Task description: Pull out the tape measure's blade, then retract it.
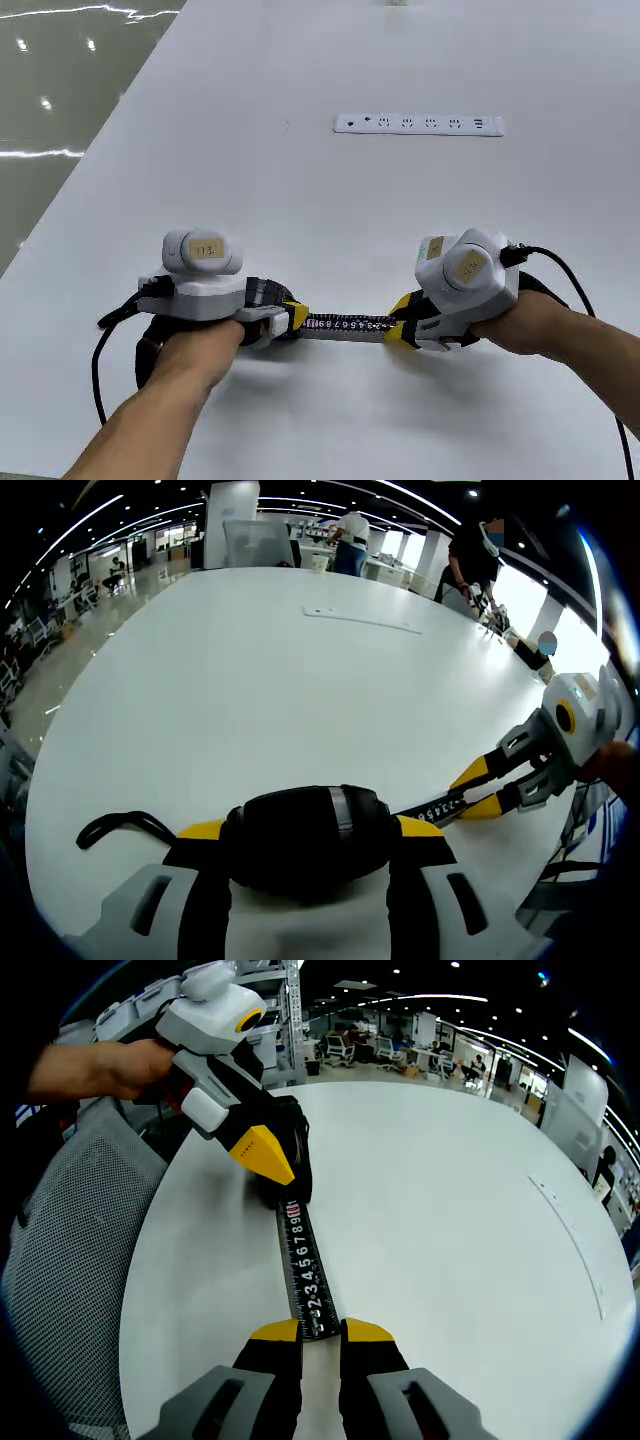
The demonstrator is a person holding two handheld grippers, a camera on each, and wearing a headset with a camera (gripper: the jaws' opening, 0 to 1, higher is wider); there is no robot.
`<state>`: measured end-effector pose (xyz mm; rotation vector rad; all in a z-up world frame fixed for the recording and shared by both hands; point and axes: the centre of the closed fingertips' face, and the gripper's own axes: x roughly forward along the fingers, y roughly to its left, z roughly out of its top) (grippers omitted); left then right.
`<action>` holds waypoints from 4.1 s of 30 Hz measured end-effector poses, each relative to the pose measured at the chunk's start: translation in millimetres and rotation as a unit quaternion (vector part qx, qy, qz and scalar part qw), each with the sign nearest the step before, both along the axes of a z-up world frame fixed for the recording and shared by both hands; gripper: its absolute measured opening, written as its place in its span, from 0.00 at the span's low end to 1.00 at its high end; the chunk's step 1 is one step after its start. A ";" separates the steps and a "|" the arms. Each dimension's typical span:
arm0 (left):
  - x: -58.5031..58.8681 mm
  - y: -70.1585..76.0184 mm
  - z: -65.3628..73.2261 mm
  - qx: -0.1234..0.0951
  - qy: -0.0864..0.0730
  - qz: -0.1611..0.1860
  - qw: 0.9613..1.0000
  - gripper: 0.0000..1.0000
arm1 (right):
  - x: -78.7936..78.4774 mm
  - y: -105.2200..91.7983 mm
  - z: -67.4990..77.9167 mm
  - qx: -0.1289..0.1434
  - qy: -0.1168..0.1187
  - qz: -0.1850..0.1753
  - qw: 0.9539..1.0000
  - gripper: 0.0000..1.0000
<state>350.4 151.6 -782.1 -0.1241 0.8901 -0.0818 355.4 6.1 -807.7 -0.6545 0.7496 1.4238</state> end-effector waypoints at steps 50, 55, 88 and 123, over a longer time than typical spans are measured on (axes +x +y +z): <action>-2.2 -1.9 1.2 -0.006 0.003 0.001 1.000 0.58 | -8.1 45.0 0.2 0.021 0.006 0.010 1.000 0.10; -2.3 -2.0 1.6 -0.008 0.003 0.002 1.000 0.58 | -8.7 49.7 0.7 0.025 0.005 0.011 1.000 0.10; -1.0 -0.2 0.2 -0.015 0.007 0.003 1.000 0.59 | -12.8 76.1 0.1 0.038 0.004 0.026 0.999 0.11; -1.4 -0.3 -0.1 -0.020 0.007 0.000 1.000 0.61 | -19.3 97.9 2.0 0.040 -0.024 0.080 0.996 0.12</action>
